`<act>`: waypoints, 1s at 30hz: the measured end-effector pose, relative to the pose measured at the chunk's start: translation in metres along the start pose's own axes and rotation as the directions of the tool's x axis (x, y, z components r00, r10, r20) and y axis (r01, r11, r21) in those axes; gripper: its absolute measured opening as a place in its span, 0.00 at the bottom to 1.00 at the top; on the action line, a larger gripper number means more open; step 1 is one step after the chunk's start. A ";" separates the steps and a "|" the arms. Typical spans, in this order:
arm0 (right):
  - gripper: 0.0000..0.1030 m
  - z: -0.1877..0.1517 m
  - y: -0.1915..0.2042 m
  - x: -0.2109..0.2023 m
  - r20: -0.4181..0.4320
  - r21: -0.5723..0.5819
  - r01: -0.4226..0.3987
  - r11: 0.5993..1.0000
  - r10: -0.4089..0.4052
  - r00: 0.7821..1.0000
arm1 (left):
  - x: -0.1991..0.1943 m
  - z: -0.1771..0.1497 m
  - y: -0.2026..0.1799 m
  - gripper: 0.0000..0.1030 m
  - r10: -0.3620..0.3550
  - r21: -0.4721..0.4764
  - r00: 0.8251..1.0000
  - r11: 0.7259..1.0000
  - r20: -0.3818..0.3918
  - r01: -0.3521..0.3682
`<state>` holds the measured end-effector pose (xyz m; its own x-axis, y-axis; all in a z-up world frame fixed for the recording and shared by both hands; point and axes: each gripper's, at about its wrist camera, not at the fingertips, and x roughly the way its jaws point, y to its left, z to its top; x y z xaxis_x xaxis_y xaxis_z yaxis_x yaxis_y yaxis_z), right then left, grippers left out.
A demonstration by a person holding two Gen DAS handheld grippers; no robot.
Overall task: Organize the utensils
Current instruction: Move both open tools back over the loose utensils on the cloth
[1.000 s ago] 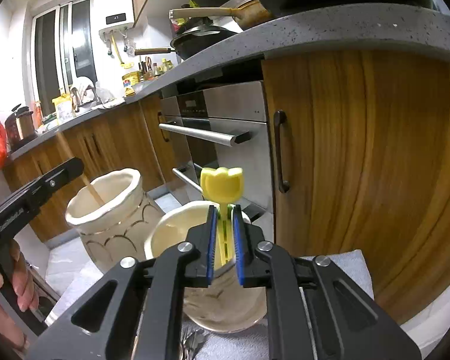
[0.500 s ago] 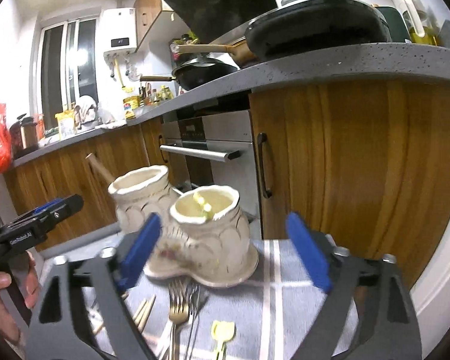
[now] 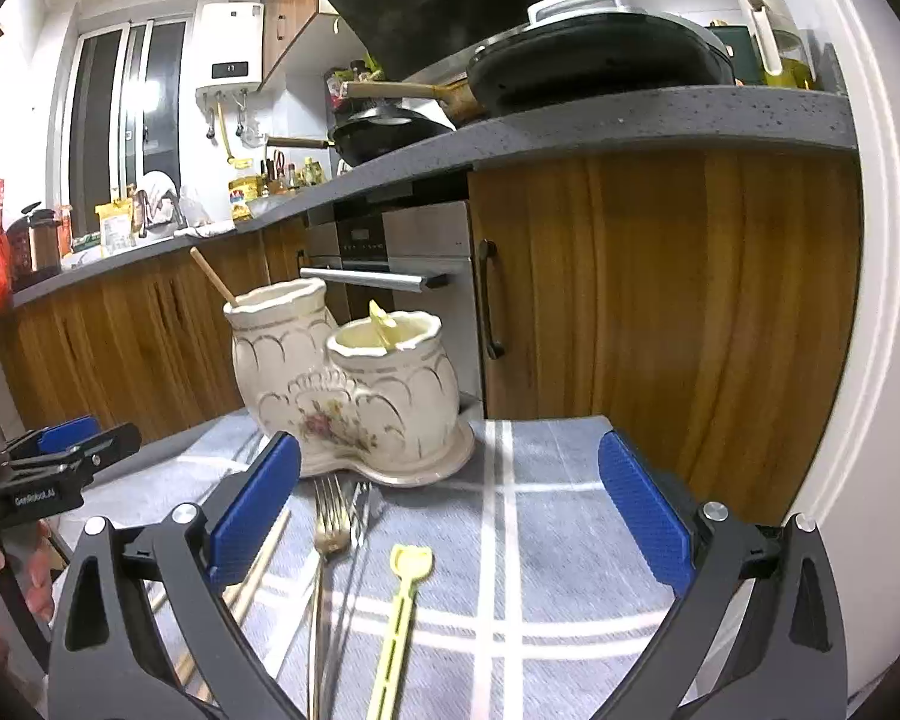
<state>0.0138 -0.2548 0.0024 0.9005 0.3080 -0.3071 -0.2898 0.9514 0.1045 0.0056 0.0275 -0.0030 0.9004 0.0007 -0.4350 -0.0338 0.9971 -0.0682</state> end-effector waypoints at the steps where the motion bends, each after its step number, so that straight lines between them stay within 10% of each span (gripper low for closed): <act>1: 0.95 -0.002 -0.002 -0.001 -0.009 0.003 -0.002 1.000 0.002 1.000 | -0.001 -0.003 -0.001 0.90 0.002 0.009 1.000 1.000 -0.009 -0.002; 21: 0.95 -0.039 0.004 0.045 -0.356 -0.104 0.074 0.992 -0.107 0.928 | 0.022 -0.041 -0.026 0.88 0.021 0.138 0.962 0.990 -0.273 0.017; 30: 0.79 -0.043 0.016 0.050 -0.411 -0.149 0.010 0.989 -0.071 0.909 | 0.029 -0.049 -0.035 0.61 0.006 0.177 0.936 0.982 -0.353 0.061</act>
<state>0.0404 -0.2235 -0.0516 0.7059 0.2146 -0.6751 -0.3260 0.9445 -0.0407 0.0112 -0.0111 -0.0575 0.6890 -0.0203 -0.7245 0.0980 0.9930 0.0654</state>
